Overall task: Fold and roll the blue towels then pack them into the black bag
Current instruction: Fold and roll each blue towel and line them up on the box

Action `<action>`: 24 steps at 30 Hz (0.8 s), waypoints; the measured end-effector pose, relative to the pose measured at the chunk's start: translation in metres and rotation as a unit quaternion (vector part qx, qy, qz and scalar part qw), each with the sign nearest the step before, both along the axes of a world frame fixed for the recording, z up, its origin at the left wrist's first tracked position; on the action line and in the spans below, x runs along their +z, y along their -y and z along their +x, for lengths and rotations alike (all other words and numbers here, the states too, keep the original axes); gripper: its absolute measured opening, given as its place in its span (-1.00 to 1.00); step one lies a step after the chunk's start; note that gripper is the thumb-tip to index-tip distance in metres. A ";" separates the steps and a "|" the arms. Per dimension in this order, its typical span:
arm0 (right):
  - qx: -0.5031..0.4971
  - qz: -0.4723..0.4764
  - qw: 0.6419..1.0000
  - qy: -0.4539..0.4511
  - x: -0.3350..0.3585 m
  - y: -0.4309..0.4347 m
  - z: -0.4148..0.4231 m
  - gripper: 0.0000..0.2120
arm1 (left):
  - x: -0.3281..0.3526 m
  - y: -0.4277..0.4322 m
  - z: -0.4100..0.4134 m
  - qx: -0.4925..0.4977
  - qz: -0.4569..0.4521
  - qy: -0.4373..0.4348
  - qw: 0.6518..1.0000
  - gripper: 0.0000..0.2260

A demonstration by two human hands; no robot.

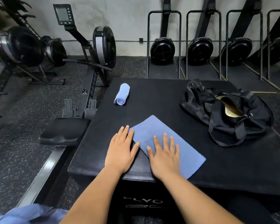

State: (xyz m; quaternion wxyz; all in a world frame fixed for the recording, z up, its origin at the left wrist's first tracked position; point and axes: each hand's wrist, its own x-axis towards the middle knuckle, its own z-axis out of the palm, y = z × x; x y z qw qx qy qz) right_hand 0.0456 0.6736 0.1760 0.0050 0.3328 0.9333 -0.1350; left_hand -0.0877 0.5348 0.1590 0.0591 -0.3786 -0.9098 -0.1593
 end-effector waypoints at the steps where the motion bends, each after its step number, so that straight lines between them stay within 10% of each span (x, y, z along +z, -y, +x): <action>1: -0.025 -0.032 0.999 -0.006 0.003 0.011 -0.006 -0.34 | 0.000 0.000 0.000 -0.001 0.001 0.002 1.000 -0.39; 11: 0.211 0.045 0.976 0.019 0.001 -0.055 0.007 -0.37 | 0.001 0.001 0.000 -0.016 0.008 0.007 1.000 -0.42; 18: -0.023 0.020 0.999 -0.013 -0.004 -0.009 -0.010 -0.36 | 0.006 0.003 0.001 -0.064 0.005 0.010 0.998 -0.40; 24: 0.032 -0.044 0.998 -0.010 0.005 -0.029 -0.001 -0.42 | 0.008 0.006 0.009 -0.210 -0.082 -0.020 0.974 -0.33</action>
